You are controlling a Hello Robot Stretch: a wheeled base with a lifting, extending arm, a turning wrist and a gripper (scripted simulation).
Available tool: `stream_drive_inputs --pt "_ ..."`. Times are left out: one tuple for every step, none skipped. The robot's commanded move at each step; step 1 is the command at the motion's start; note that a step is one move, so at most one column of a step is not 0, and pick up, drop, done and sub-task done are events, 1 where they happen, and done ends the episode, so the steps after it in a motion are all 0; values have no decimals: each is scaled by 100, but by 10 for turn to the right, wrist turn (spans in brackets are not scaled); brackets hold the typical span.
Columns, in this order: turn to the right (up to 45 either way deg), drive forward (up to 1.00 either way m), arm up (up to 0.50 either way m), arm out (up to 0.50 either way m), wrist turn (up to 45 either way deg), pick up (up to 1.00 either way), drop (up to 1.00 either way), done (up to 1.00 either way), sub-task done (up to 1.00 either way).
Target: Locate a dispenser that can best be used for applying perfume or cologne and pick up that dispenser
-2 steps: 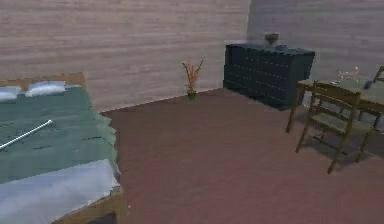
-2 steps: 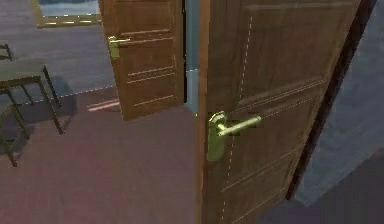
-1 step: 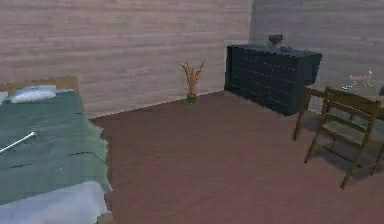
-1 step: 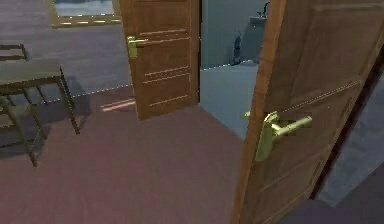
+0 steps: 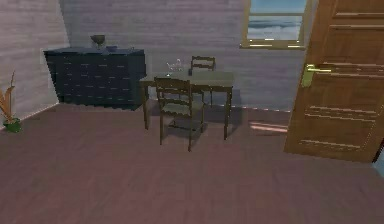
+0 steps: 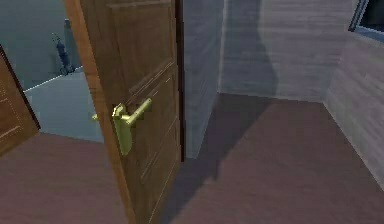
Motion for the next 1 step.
stream_drive_inputs --pt "120 0 0 0 0 0 0 0 0"
